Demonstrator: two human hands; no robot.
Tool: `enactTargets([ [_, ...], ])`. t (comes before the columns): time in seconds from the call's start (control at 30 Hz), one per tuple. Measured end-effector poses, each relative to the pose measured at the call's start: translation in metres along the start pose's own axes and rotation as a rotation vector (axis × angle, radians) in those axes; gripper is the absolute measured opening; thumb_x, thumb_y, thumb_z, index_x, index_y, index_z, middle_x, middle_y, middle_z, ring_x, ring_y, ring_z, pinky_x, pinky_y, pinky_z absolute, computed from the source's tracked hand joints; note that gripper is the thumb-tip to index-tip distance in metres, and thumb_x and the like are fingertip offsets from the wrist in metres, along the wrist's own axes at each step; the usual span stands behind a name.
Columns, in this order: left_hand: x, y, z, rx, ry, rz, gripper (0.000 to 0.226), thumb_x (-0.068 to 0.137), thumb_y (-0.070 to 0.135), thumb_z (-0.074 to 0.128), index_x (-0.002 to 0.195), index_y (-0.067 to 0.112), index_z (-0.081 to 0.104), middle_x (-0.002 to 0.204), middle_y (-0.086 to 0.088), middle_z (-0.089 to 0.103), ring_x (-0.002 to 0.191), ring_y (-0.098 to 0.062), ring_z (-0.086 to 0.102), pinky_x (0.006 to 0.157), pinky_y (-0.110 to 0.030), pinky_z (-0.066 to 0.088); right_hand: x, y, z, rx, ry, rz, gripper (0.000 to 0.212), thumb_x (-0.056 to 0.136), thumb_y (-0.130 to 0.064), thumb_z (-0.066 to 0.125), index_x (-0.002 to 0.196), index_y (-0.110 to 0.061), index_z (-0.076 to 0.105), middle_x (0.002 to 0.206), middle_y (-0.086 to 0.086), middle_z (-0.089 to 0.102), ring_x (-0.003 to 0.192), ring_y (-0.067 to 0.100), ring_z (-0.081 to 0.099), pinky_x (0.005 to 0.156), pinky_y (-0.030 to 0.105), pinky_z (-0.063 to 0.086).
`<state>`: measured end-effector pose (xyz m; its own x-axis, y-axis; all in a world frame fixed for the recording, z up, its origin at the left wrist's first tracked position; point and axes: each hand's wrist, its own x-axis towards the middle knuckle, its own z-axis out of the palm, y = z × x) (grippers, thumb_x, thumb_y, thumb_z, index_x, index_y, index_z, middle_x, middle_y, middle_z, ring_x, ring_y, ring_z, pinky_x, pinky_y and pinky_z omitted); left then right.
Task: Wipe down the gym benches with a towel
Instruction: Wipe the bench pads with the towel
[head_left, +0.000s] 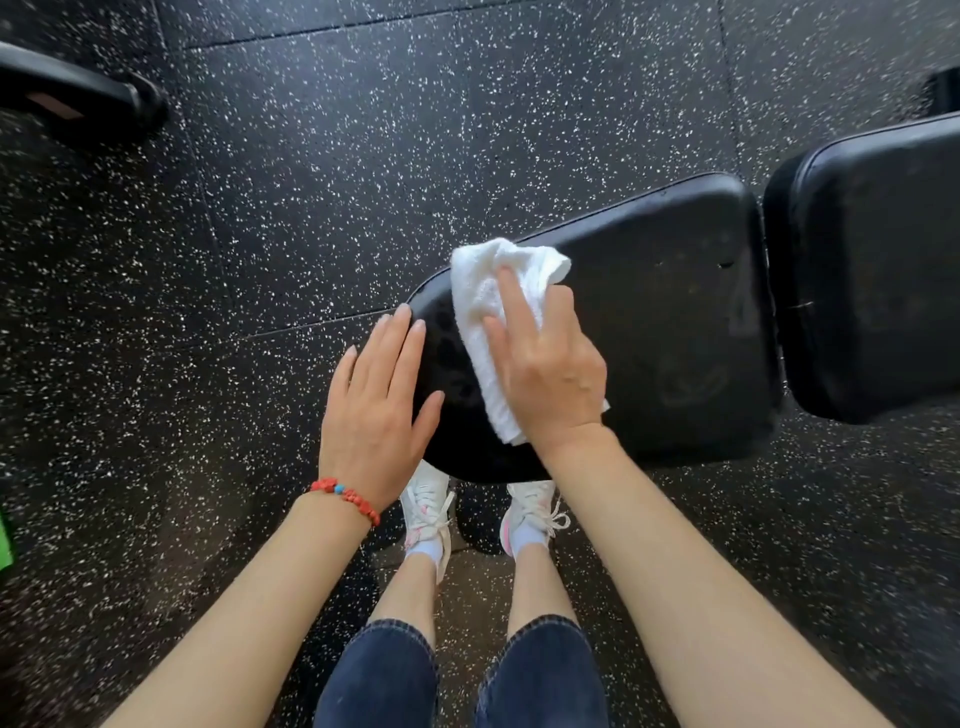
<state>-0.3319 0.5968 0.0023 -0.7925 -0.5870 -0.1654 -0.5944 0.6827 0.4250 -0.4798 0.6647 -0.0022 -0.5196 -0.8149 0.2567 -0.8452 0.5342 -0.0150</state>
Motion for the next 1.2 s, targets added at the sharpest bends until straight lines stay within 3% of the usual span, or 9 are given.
enactTargets([
  [0.13, 0.001, 0.001, 0.002, 0.018, 0.002, -0.011, 0.055, 0.091, 0.026, 0.04, 0.137, -0.004, 0.036, 0.146, -0.02, 0.034, 0.134, -0.034, 0.033, 0.103, -0.055, 0.035, 0.019, 0.047, 0.003, -0.134, 0.014, 0.159, 0.03, 0.084, -0.036, 0.057, 0.107, -0.022, 0.069, 0.07, 0.008, 0.063, 0.047, 0.016, 0.054, 0.036, 0.024, 0.039],
  [0.3, 0.001, -0.001, 0.005, 0.03, 0.02, -0.006, 0.055, 0.09, 0.025, 0.04, 0.137, -0.004, 0.037, 0.145, -0.021, 0.036, 0.133, -0.035, 0.034, 0.103, -0.054, 0.036, 0.033, 0.081, 0.007, 0.013, -0.118, 0.588, 0.039, 0.094, -0.036, 0.045, 0.129, -0.02, 0.053, 0.114, 0.023, 0.055, 0.08, 0.032, 0.062, 0.054, 0.036, 0.049],
  [0.4, 0.002, -0.001, 0.008, 0.024, 0.041, 0.0, 0.055, 0.09, 0.025, 0.04, 0.136, -0.005, 0.036, 0.144, -0.022, 0.035, 0.133, -0.035, 0.033, 0.103, -0.056, 0.035, 0.02, 0.044, 0.007, -0.044, -0.061, 0.353, 0.03, 0.08, -0.025, 0.07, 0.109, -0.015, 0.069, 0.097, 0.023, 0.066, 0.058, 0.024, 0.063, 0.04, 0.027, 0.046],
  [0.5, 0.001, 0.001, 0.01, 0.037, 0.069, 0.0, 0.055, 0.09, 0.025, 0.04, 0.137, -0.004, 0.035, 0.145, -0.021, 0.034, 0.134, -0.034, 0.03, 0.105, -0.056, 0.031, 0.006, 0.029, 0.003, -0.046, -0.075, 0.064, 0.028, 0.082, -0.032, 0.064, 0.106, -0.021, 0.07, 0.079, 0.01, 0.068, 0.049, 0.013, 0.055, 0.038, 0.021, 0.039],
  [0.6, 0.005, 0.002, 0.012, 0.068, 0.093, 0.026, 0.055, 0.09, 0.027, 0.039, 0.138, 0.0, 0.034, 0.146, -0.019, 0.033, 0.136, -0.031, 0.027, 0.108, -0.052, 0.025, 0.016, 0.067, 0.004, -0.15, -0.005, 0.056, 0.028, 0.078, -0.032, 0.069, 0.104, -0.022, 0.071, 0.069, 0.006, 0.063, 0.046, 0.015, 0.053, 0.035, 0.024, 0.035],
  [0.77, 0.014, 0.004, 0.016, 0.092, 0.09, 0.096, 0.053, 0.09, 0.027, 0.039, 0.137, 0.002, 0.038, 0.147, -0.017, 0.034, 0.136, -0.028, 0.026, 0.109, -0.049, 0.024, 0.028, 0.143, 0.003, -0.044, -0.175, 0.616, 0.041, 0.096, -0.042, 0.036, 0.135, -0.033, 0.043, 0.122, 0.016, 0.047, 0.091, 0.034, 0.054, 0.062, 0.033, 0.035],
  [0.9, 0.013, 0.004, 0.014, 0.101, 0.082, 0.104, 0.053, 0.09, 0.028, 0.039, 0.136, 0.001, 0.038, 0.147, -0.018, 0.034, 0.136, -0.03, 0.028, 0.108, -0.05, 0.025, 0.021, 0.115, 0.004, -0.009, -0.151, 0.669, 0.039, 0.096, -0.039, 0.038, 0.134, -0.031, 0.044, 0.137, 0.016, 0.04, 0.098, 0.033, 0.056, 0.068, 0.038, 0.044],
  [1.1, 0.01, 0.012, 0.014, 0.119, 0.103, 0.087, 0.053, 0.09, 0.025, 0.039, 0.136, -0.001, 0.038, 0.146, -0.02, 0.034, 0.135, -0.033, 0.029, 0.107, -0.051, 0.025, -0.024, 0.055, -0.008, -0.022, -0.091, 0.133, 0.028, 0.088, -0.031, 0.054, 0.108, -0.02, 0.069, 0.083, 0.012, 0.068, 0.05, 0.014, 0.056, 0.038, 0.022, 0.041],
  [1.2, 0.003, 0.013, 0.015, 0.136, 0.099, 0.119, 0.054, 0.09, 0.026, 0.04, 0.136, 0.0, 0.039, 0.146, -0.02, 0.034, 0.135, -0.033, 0.03, 0.108, -0.051, 0.026, -0.026, 0.088, -0.012, 0.008, -0.059, 0.193, 0.031, 0.09, -0.034, 0.049, 0.111, -0.019, 0.068, 0.077, 0.011, 0.063, 0.054, 0.019, 0.057, 0.039, 0.025, 0.041],
])
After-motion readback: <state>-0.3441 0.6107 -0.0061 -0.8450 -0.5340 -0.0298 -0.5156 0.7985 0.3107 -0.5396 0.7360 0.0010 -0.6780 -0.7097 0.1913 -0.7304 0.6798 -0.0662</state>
